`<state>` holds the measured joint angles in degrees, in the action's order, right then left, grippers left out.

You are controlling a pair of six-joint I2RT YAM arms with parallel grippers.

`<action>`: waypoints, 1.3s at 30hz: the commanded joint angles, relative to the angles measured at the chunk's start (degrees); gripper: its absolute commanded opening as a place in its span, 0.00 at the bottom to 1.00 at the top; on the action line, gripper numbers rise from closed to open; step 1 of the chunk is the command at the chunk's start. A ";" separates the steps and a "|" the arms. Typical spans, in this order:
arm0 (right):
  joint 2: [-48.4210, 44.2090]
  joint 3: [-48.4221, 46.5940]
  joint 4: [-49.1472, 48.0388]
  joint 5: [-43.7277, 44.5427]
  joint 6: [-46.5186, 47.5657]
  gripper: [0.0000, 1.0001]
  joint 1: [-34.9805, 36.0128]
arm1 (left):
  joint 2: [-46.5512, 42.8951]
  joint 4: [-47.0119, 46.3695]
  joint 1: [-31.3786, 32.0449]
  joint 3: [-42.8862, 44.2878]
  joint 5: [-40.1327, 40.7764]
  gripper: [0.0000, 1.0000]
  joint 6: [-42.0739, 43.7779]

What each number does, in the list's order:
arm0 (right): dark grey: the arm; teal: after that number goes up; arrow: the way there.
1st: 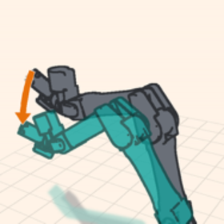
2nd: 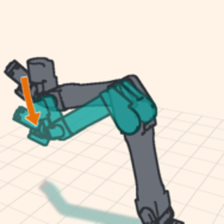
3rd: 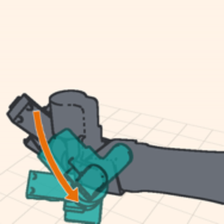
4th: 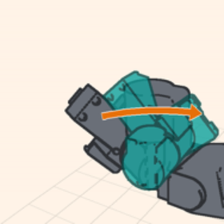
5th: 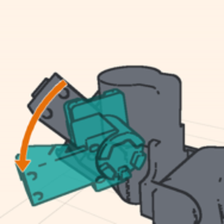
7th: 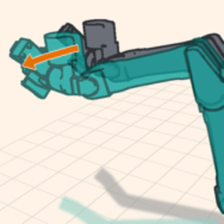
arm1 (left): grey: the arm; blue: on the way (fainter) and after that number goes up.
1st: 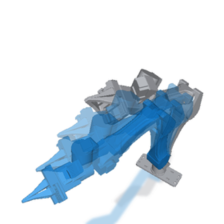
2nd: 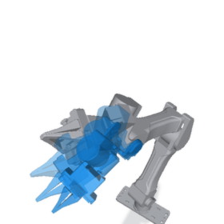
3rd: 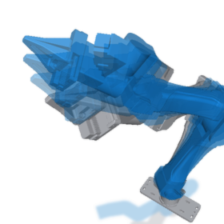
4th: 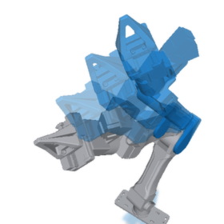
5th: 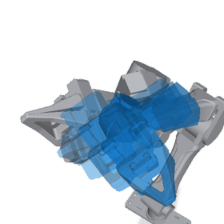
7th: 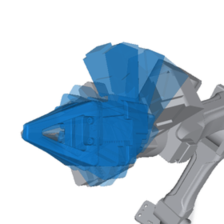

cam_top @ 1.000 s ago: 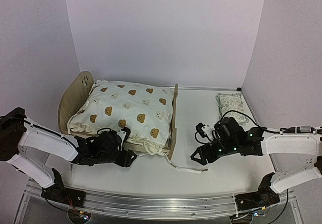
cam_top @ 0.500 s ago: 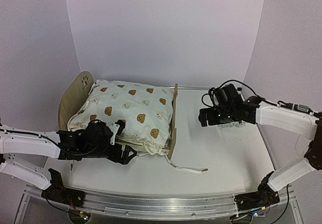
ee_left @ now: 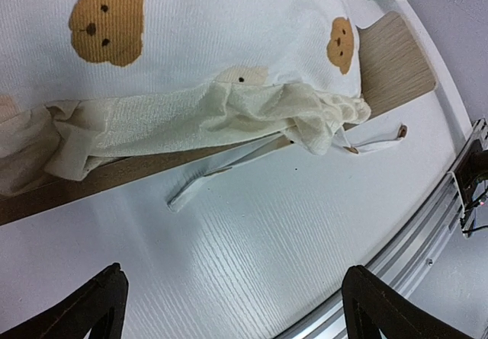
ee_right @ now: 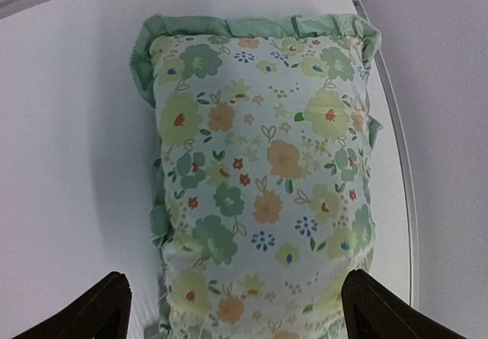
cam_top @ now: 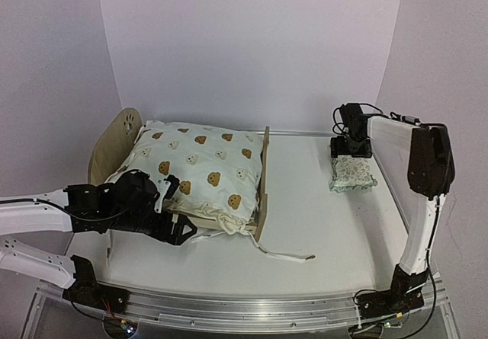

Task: Set up the pet bed

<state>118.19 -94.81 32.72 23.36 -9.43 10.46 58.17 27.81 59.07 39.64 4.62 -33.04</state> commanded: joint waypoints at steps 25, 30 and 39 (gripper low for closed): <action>-9.44 -14.94 5.68 -13.64 -15.65 0.00 13.46 | -12.92 11.43 -0.21 10.59 13.98 1.00 4.64; -7.62 -22.50 1.47 -16.35 -23.56 0.00 21.65 | -15.90 11.14 -0.18 9.52 15.45 0.99 4.74; 5.34 -31.50 -16.70 -17.88 -40.75 0.00 34.09 | -18.62 13.33 -0.18 9.46 17.66 1.00 5.25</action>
<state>115.28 -118.54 24.41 4.95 -40.94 40.16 42.03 40.38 59.07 48.30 19.91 -28.72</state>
